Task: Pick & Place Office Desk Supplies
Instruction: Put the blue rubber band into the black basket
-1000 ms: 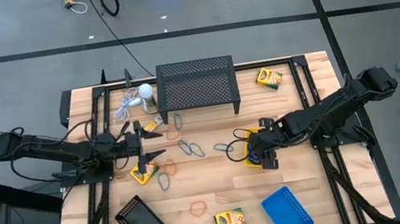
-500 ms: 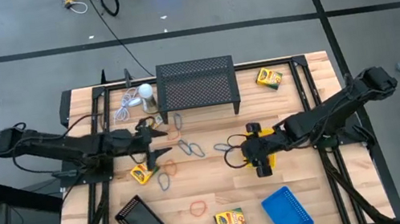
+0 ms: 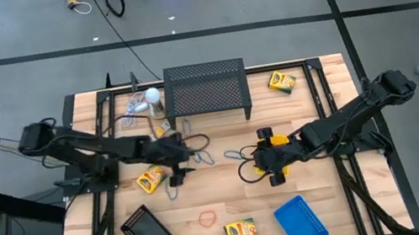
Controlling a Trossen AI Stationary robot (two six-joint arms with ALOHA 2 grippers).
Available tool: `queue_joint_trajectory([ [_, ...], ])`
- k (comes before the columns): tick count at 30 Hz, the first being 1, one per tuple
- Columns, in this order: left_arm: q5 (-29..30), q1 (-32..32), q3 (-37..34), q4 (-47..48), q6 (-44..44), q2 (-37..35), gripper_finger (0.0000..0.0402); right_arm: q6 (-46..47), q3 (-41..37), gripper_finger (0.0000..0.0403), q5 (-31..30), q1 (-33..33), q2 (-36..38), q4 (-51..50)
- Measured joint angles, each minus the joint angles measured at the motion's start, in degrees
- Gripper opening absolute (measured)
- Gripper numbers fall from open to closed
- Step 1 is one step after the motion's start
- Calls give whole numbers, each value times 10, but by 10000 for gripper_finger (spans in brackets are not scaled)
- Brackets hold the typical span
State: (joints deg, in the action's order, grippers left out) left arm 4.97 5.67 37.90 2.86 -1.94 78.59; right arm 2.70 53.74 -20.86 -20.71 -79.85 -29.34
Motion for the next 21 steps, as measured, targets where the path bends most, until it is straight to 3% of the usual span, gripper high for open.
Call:
queue_joint_trajectory([
  [8, 30, -12, 76, 108, -38, 106, 258, 3, 0, 187, 2, -1, 0, -11],
  [21, 28, -58, 87, 109, -73, 178, 255, 5, 0, 188, 9, -1, 0, -18],
])
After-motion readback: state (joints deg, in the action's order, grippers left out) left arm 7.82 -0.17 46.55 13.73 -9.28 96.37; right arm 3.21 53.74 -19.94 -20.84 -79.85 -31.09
